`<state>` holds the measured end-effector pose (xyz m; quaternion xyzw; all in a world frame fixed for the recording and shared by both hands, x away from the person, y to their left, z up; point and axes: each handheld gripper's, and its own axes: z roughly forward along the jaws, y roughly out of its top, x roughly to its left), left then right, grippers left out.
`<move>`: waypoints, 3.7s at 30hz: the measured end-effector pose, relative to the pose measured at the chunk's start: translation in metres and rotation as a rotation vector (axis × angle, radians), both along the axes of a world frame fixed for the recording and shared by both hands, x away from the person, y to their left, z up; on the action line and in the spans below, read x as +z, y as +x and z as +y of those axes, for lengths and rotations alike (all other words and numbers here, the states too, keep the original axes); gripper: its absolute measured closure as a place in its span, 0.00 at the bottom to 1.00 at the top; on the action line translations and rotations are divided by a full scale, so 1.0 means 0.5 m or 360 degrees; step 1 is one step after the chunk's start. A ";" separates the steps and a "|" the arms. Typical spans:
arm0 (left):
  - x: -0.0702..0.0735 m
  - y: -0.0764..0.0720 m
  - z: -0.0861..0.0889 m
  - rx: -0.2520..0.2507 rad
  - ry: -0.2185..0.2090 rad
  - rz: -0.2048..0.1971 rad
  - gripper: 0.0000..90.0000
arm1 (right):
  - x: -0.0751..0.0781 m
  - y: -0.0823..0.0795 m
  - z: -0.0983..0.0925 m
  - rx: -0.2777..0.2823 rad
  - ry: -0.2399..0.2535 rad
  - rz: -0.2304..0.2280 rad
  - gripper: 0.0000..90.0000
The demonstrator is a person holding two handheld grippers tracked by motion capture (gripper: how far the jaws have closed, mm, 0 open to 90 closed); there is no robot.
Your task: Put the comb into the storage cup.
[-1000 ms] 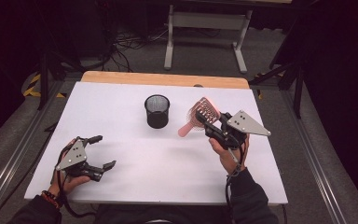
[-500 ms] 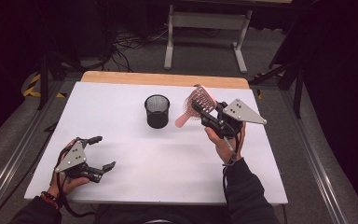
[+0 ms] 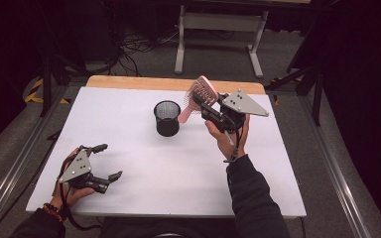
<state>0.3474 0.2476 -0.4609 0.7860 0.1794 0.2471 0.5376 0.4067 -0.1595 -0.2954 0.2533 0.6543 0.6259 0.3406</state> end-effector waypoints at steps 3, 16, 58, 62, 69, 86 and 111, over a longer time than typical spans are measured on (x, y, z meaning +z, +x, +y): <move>0.000 0.001 0.000 0.0011 -0.0010 -0.0010 0.03 | 0.003 0.009 0.008 0.0000 -0.0002 0.0000 0.70; 0.002 0.001 0.003 0.0013 -0.0025 -0.0009 0.03 | 0.003 0.042 0.034 0.0009 0.0053 0.0041 0.70; 0.006 -0.001 0.014 0.0014 -0.0043 0.0015 0.03 | -0.053 0.140 0.126 -0.0113 -0.0033 0.0199 0.70; 0.005 0.001 0.015 0.0015 -0.0049 0.0021 0.03 | -0.062 0.143 0.124 -0.0105 -0.0005 0.0224 0.70; 0.005 0.002 0.015 0.0019 -0.0041 0.0021 0.03 | -0.093 0.144 0.130 -0.0091 -0.0035 0.0277 0.70; 0.005 0.000 0.014 0.0017 -0.0042 0.0020 0.03 | -0.139 0.142 0.138 -0.0061 -0.0050 0.0356 0.70; 0.007 -0.007 0.002 0.0013 -0.0001 -0.0010 0.04 | -0.128 0.140 0.100 -0.0201 -0.0076 0.0351 0.62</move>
